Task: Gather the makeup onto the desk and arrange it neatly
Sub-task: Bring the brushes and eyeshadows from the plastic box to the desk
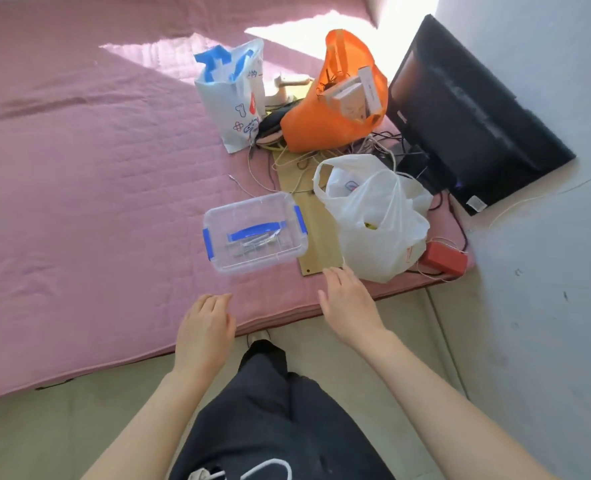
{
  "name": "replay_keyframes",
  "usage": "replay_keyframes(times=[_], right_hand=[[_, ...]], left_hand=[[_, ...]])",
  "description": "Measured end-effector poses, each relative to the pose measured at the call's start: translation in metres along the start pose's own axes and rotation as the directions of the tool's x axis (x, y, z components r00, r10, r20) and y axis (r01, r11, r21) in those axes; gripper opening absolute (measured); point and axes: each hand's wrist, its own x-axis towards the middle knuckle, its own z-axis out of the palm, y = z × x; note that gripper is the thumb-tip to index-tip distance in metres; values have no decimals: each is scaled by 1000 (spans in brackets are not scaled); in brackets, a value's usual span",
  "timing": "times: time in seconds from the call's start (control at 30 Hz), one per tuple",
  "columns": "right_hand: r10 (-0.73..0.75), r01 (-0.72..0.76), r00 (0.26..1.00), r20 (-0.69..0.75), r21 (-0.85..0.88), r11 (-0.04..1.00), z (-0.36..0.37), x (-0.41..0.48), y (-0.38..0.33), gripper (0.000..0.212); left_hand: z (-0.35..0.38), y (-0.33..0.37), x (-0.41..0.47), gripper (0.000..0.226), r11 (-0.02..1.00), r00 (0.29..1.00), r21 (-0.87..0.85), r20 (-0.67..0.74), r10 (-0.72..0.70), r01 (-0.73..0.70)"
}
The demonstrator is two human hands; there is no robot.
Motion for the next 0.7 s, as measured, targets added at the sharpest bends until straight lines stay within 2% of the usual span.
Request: replay_keyframes(times=[0.33, 0.53, 0.7], right_hand=[[-15, 13, 1000, 27, 59, 998, 3, 98, -19, 47], [-59, 55, 996, 74, 51, 997, 19, 170, -2, 41], [-59, 52, 992, 116, 67, 996, 48, 227, 19, 36]], left_hand=[[-2, -23, 94, 39, 981, 988, -120, 30, -151, 154], [31, -36, 148, 40, 940, 956, -178, 78, -281, 291], [68, -57, 189, 45, 900, 924, -220, 22, -381, 376]])
